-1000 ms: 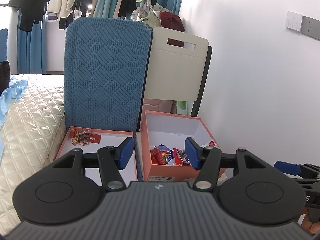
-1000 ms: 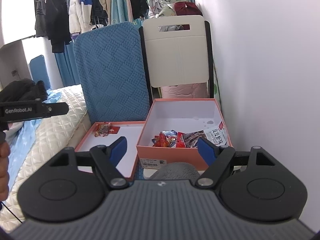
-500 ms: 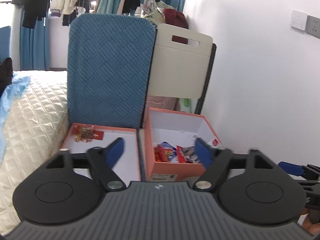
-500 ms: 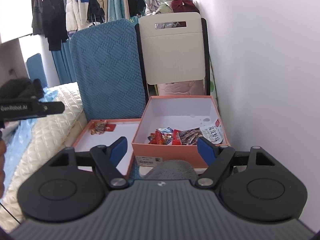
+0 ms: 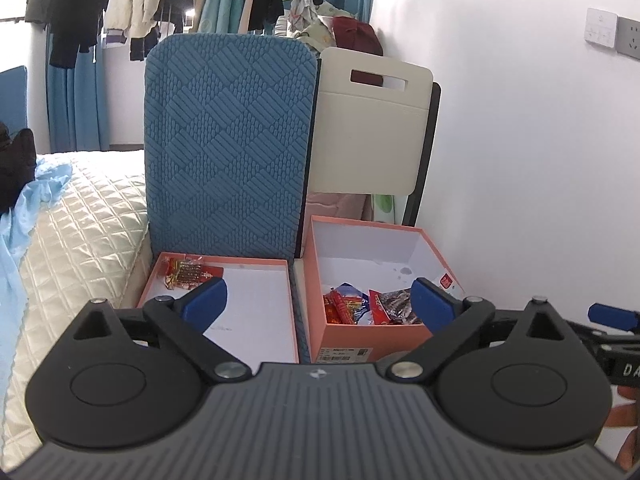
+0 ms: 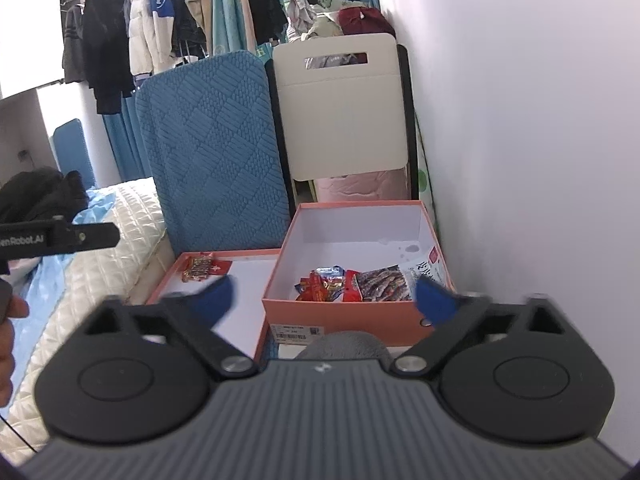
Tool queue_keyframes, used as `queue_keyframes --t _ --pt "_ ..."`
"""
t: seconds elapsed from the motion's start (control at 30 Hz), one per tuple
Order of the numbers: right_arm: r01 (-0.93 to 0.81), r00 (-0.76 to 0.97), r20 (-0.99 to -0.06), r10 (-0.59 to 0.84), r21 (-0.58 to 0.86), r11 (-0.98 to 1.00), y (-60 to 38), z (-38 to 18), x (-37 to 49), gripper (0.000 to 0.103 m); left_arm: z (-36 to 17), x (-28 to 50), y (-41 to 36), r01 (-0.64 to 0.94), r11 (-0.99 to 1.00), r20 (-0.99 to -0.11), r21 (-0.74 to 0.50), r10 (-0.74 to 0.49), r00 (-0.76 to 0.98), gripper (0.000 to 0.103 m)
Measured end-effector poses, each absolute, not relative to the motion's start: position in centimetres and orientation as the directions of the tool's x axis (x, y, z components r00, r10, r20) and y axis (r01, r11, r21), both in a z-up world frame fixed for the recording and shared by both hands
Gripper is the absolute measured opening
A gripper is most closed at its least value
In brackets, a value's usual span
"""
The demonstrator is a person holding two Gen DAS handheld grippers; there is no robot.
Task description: Organize snacks
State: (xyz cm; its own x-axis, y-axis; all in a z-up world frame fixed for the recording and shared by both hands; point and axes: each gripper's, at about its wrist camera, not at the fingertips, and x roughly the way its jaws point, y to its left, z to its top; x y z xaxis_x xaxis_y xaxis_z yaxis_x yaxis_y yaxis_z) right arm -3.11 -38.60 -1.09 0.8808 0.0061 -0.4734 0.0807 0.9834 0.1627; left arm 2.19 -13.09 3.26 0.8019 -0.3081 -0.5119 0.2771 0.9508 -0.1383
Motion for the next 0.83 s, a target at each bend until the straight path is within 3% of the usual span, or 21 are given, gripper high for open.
queue_keyframes --t 0.83 --pt "0.113 0.868 -0.496 -0.022 0.155 0.981 -38.98 -1.44 -2.52 0.103 2.88 2.09 -13.25 0.280 0.949 -0.527 -0.142 -0.312 0.791 0.100"
